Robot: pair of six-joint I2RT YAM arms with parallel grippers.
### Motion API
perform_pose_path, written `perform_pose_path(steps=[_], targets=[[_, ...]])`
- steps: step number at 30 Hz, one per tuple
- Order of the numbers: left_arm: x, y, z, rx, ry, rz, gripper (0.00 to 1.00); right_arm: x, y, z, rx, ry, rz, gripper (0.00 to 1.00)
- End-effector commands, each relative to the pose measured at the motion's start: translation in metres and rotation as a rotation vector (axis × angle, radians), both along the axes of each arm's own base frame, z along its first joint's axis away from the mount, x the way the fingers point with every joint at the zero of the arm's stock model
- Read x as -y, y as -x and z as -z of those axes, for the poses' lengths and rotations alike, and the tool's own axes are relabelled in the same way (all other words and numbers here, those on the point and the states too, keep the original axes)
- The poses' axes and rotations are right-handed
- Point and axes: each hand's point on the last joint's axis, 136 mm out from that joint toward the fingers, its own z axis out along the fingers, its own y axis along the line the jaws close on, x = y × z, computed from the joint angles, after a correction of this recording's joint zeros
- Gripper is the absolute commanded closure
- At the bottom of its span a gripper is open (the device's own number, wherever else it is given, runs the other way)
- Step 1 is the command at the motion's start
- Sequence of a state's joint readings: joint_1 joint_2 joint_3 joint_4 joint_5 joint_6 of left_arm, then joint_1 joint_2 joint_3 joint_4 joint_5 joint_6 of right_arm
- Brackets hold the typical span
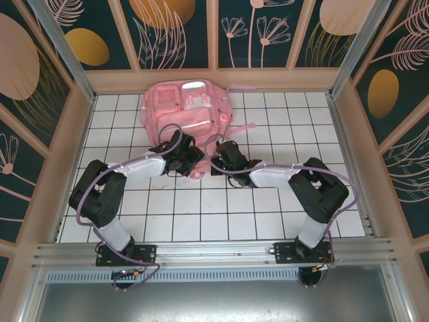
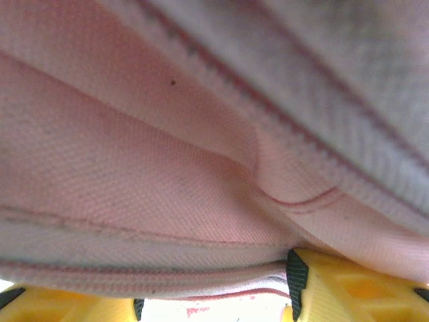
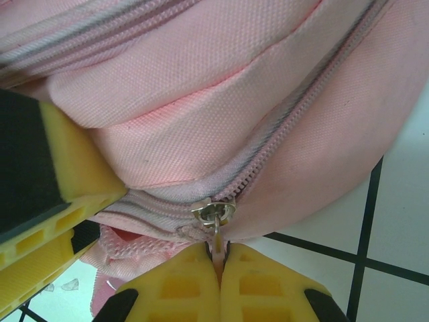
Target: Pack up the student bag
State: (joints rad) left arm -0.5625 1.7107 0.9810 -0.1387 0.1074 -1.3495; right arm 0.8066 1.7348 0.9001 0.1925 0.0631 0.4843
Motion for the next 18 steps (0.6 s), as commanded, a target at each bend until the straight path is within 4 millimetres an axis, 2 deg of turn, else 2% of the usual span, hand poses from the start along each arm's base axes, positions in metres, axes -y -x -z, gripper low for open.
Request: perform_pose_path(steps=[1,2,3,4,5,13,18], targets=[[-0.012,-0.012,0.026,-0.018,-0.077,-0.072,0.50,0.004,0.009,0.013,-0.031,0.025,-0.002,1.00],[-0.012,-0.013,0.029,-0.018,-0.086,-0.067,0.55,0.004,0.009,0.014,-0.033,0.026,-0.002,1.00],[-0.013,-0.014,0.031,-0.021,-0.099,-0.062,0.67,0.004,0.008,0.014,-0.032,0.026,-0.002,1.00],[-0.015,-0.014,0.034,-0.026,-0.117,-0.061,0.87,0.004,0.008,0.013,-0.031,0.028,-0.001,1.00],[-0.018,-0.013,0.035,-0.032,-0.139,-0.063,1.00,0.005,0.008,0.014,-0.031,0.033,0.002,1.00],[-0.052,0.001,0.016,0.009,-0.260,-0.082,1.00,0.027,0.001,0.017,-0.021,0.079,0.050,1.00],[-0.087,0.028,0.008,0.005,-0.321,-0.100,1.00,0.048,-0.010,0.022,-0.010,0.132,0.089,1.00]])
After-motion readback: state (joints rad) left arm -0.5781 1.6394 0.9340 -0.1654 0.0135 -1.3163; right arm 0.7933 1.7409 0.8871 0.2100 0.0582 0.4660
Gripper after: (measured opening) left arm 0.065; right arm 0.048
